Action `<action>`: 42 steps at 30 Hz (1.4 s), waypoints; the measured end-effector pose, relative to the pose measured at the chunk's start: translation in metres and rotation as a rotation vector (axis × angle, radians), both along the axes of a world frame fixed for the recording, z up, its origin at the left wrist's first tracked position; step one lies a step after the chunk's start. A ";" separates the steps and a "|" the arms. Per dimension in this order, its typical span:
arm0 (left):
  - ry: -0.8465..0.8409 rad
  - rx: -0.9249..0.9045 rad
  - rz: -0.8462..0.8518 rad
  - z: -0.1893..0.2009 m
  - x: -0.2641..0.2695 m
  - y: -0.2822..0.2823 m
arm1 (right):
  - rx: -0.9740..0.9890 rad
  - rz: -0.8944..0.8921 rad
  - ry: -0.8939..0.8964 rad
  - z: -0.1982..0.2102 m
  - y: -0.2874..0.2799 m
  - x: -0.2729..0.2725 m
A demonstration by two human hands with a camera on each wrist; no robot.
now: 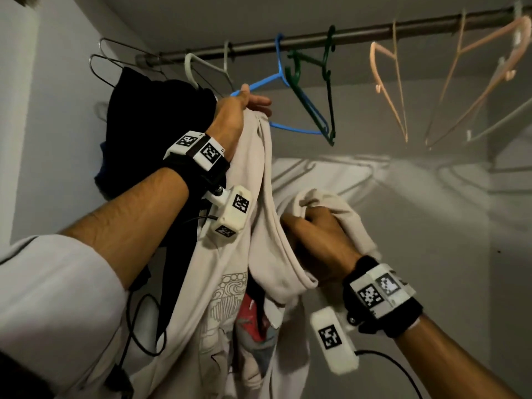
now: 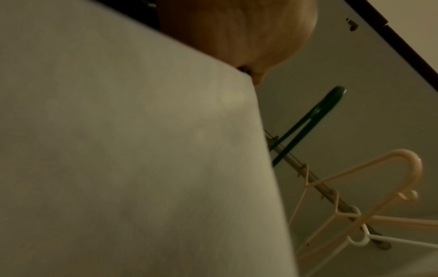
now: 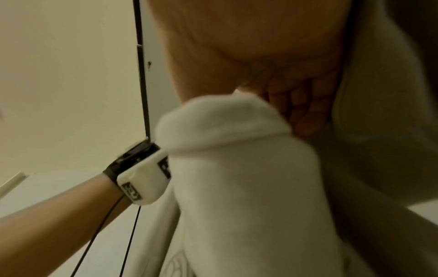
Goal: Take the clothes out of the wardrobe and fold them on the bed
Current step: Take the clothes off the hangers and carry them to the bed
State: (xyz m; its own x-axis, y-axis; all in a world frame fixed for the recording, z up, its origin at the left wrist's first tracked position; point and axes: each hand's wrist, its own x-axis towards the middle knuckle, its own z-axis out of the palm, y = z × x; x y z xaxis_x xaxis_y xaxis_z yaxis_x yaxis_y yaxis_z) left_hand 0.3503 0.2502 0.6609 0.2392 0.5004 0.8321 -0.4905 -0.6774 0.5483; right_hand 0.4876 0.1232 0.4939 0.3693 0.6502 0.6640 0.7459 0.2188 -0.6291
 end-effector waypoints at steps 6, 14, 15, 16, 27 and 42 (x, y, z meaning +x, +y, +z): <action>0.023 -0.024 -0.025 0.001 -0.002 0.000 | -0.317 -0.269 -0.255 0.026 -0.021 0.010; 0.036 -0.002 -0.007 -0.004 0.005 -0.008 | 0.065 0.087 -0.062 0.073 -0.010 -0.021; 0.048 0.005 0.002 -0.005 0.006 -0.008 | 0.049 0.103 -0.044 0.080 -0.006 -0.027; 0.060 0.009 0.017 -0.007 0.008 -0.008 | 0.030 0.099 -0.025 0.087 -0.001 -0.032; -0.058 -0.083 -0.048 -0.003 0.008 -0.005 | 0.255 0.206 0.121 0.058 0.020 -0.040; -0.073 -0.074 -0.047 0.001 0.007 -0.003 | 0.143 0.470 0.338 0.053 0.001 -0.042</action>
State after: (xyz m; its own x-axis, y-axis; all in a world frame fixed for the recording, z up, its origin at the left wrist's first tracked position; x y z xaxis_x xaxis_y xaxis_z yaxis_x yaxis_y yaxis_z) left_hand 0.3572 0.2475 0.6615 0.2043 0.5508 0.8093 -0.5614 -0.6113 0.5578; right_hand 0.4460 0.1243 0.5473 0.2699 0.7080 0.6526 0.3118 0.5769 -0.7550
